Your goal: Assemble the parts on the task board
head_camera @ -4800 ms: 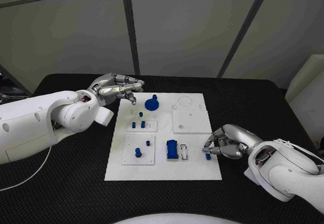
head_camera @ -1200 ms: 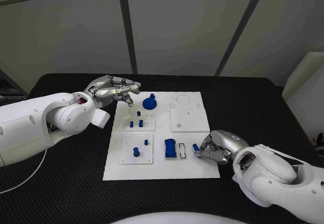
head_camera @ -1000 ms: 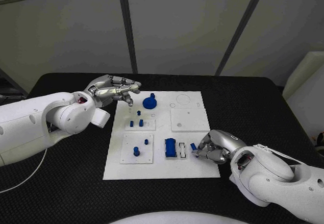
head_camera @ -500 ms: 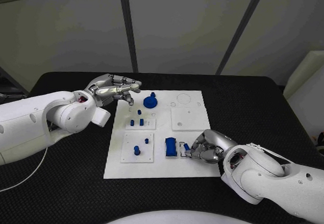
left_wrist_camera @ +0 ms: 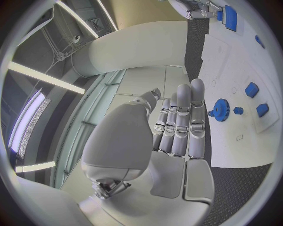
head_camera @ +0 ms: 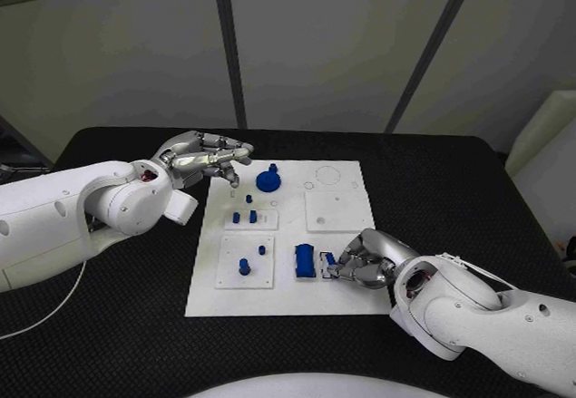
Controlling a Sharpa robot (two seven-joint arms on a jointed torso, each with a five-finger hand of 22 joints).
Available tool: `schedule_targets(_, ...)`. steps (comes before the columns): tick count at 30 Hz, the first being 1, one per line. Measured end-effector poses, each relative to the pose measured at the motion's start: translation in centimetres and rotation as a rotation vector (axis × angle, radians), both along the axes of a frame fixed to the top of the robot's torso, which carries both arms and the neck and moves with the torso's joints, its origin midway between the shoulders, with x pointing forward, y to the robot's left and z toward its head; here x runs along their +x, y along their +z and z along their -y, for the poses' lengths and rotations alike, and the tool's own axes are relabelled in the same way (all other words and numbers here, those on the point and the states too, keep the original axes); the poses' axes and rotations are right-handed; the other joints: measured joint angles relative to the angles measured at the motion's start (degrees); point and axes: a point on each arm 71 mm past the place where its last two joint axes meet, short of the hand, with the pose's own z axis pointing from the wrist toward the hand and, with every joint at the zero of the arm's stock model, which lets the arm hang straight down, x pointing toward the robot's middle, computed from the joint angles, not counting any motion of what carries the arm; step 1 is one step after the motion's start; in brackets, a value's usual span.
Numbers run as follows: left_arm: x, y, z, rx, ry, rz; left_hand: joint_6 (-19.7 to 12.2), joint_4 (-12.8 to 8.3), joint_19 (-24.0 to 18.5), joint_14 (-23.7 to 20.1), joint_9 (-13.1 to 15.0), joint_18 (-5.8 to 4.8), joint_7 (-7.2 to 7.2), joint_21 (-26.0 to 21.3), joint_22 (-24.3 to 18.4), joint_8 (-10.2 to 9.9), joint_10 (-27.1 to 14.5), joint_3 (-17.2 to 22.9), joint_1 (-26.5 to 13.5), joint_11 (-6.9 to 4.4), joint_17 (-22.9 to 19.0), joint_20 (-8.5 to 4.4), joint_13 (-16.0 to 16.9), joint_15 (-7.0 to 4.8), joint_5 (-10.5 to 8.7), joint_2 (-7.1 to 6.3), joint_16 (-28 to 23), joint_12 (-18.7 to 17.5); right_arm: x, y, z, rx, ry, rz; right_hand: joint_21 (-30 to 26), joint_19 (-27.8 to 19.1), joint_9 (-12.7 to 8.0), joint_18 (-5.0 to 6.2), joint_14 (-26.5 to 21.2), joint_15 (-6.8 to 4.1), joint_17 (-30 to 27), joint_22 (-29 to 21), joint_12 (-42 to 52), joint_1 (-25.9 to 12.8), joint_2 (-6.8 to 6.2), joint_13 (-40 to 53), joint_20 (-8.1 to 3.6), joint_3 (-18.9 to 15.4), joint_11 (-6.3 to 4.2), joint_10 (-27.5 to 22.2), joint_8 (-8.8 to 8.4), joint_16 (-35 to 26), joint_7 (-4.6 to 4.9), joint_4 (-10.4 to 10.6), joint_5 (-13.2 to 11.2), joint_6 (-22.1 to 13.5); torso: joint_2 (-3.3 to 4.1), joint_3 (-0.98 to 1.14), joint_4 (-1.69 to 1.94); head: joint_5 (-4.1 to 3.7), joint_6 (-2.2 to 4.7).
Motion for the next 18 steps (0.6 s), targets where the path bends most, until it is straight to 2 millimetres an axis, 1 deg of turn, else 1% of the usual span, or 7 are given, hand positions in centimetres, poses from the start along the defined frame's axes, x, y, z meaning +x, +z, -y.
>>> schedule_targets(4,0.0,0.0,-0.01,0.0,0.0,0.0,0.0,0.0,0.0,0.0,0.0,0.0,0.0,0.0,0.0,0.0,0.0,0.0,0.0,0.0,0.0,0.0,0.0,0.0,0.0,0.0,0.0,0.0,0.07,-0.02,-0.06,0.005,-0.005,-0.001,0.0,0.0,0.09,0.0,0.0,0.0,0.0,0.0,0.0,-1.31,-0.26,0.0,0.0,1.21,-0.01,0.0,-0.02,0.0,0.07,-0.76,0.14,-0.07,0.0,0.01,-0.02,0.08,0.0)
schedule_targets(5,-0.01,0.0,-0.01,0.0,0.0,0.0,0.0,0.0,0.0,0.0,0.0,0.0,0.0,0.0,0.0,0.0,0.0,0.0,0.0,0.0,0.0,0.0,0.0,0.0,0.0,0.0,0.0,0.0,0.08,-0.03,-0.07,0.006,-0.006,-0.001,0.0,0.0,0.31,0.0,0.0,0.0,0.0,0.0,0.0,-2.06,-0.41,0.05,0.0,1.53,-0.07,0.06,-0.02,0.0,0.07,-0.75,1.02,-0.07,0.0,0.0,-0.03,0.09,0.0)
schedule_targets(6,-0.01,0.0,-0.01,0.0,0.0,-0.001,0.0,0.0,0.0,0.0,0.0,0.0,0.0,0.0,0.0,0.0,0.0,0.0,0.0,0.0,0.0,0.0,0.0,0.0,0.0,0.0,0.0,0.0,0.1,-0.04,-0.08,0.007,-0.007,-0.002,0.0,0.0,0.36,0.0,0.01,0.0,0.0,0.0,0.0,-2.83,-0.75,0.1,0.0,1.57,-0.43,0.42,-0.01,0.0,0.08,-0.66,2.65,-0.06,0.0,0.01,-0.03,0.09,0.0)
schedule_targets(7,-0.01,0.0,-0.01,0.0,-0.001,-0.001,0.0,0.0,0.0,0.0,0.0,0.0,0.0,0.0,0.0,0.0,0.0,0.0,0.0,0.0,0.0,0.0,0.0,0.0,0.0,0.0,0.0,0.0,0.11,-0.06,-0.08,0.008,-0.008,-0.002,0.0,0.0,0.46,0.0,0.01,0.0,0.0,0.0,0.0,-3.3,-1.03,0.16,0.0,1.27,-0.42,0.42,-0.18,0.0,0.08,-0.36,4.03,-0.06,0.0,0.01,-0.04,0.1,0.0)
schedule_targets(8,-0.01,0.0,0.0,0.0,-0.001,-0.001,0.0,0.0,0.0,0.0,0.0,0.0,0.0,0.0,0.0,0.0,0.0,0.0,0.0,0.0,0.0,0.0,0.0,0.0,0.0,0.0,0.0,0.0,0.13,-0.07,-0.09,0.009,-0.009,-0.002,0.0,0.0,0.55,0.0,0.01,-0.01,0.0,0.0,0.0,-3.84,-1.13,0.2,0.0,0.91,-0.81,0.81,-0.22,0.0,0.07,0.0,4.95,-0.04,0.0,0.01,-0.04,0.13,0.0)
schedule_targets(9,-0.01,0.0,0.0,0.0,-0.001,-0.001,0.0,0.0,0.0,0.0,0.0,0.0,0.0,0.0,0.0,0.0,0.0,0.0,0.0,0.0,0.0,0.0,0.0,0.0,0.0,0.0,0.0,0.0,0.13,-0.07,-0.11,0.01,-0.01,-0.003,0.0,0.0,0.64,0.0,0.0,-0.01,0.0,0.0,-0.01,-4.16,-1.34,0.2,0.0,0.58,-0.81,1.05,-0.22,0.0,-0.01,0.33,5.51,0.05,0.0,0.01,-0.04,0.13,0.0)
schedule_targets(18,-0.03,-0.01,0.03,0.001,-0.004,-0.004,0.0,0.0,0.0,0.0,0.0,0.0,0.0,0.0,0.0,0.0,0.0,0.0,0.0,0.0,0.01,0.0,0.0,0.0,0.0,0.0,0.0,0.0,0.05,-0.07,-0.46,0.024,-0.004,-0.006,0.0,0.0,0.63,0.0,-0.01,-0.04,0.0,0.0,-0.09,-5.94,-1.76,0.21,0.0,-0.67,-1.12,1.53,-0.11,0.0,-0.14,1.57,6.81,0.34,0.03,0.02,-0.07,0.16,-0.15)
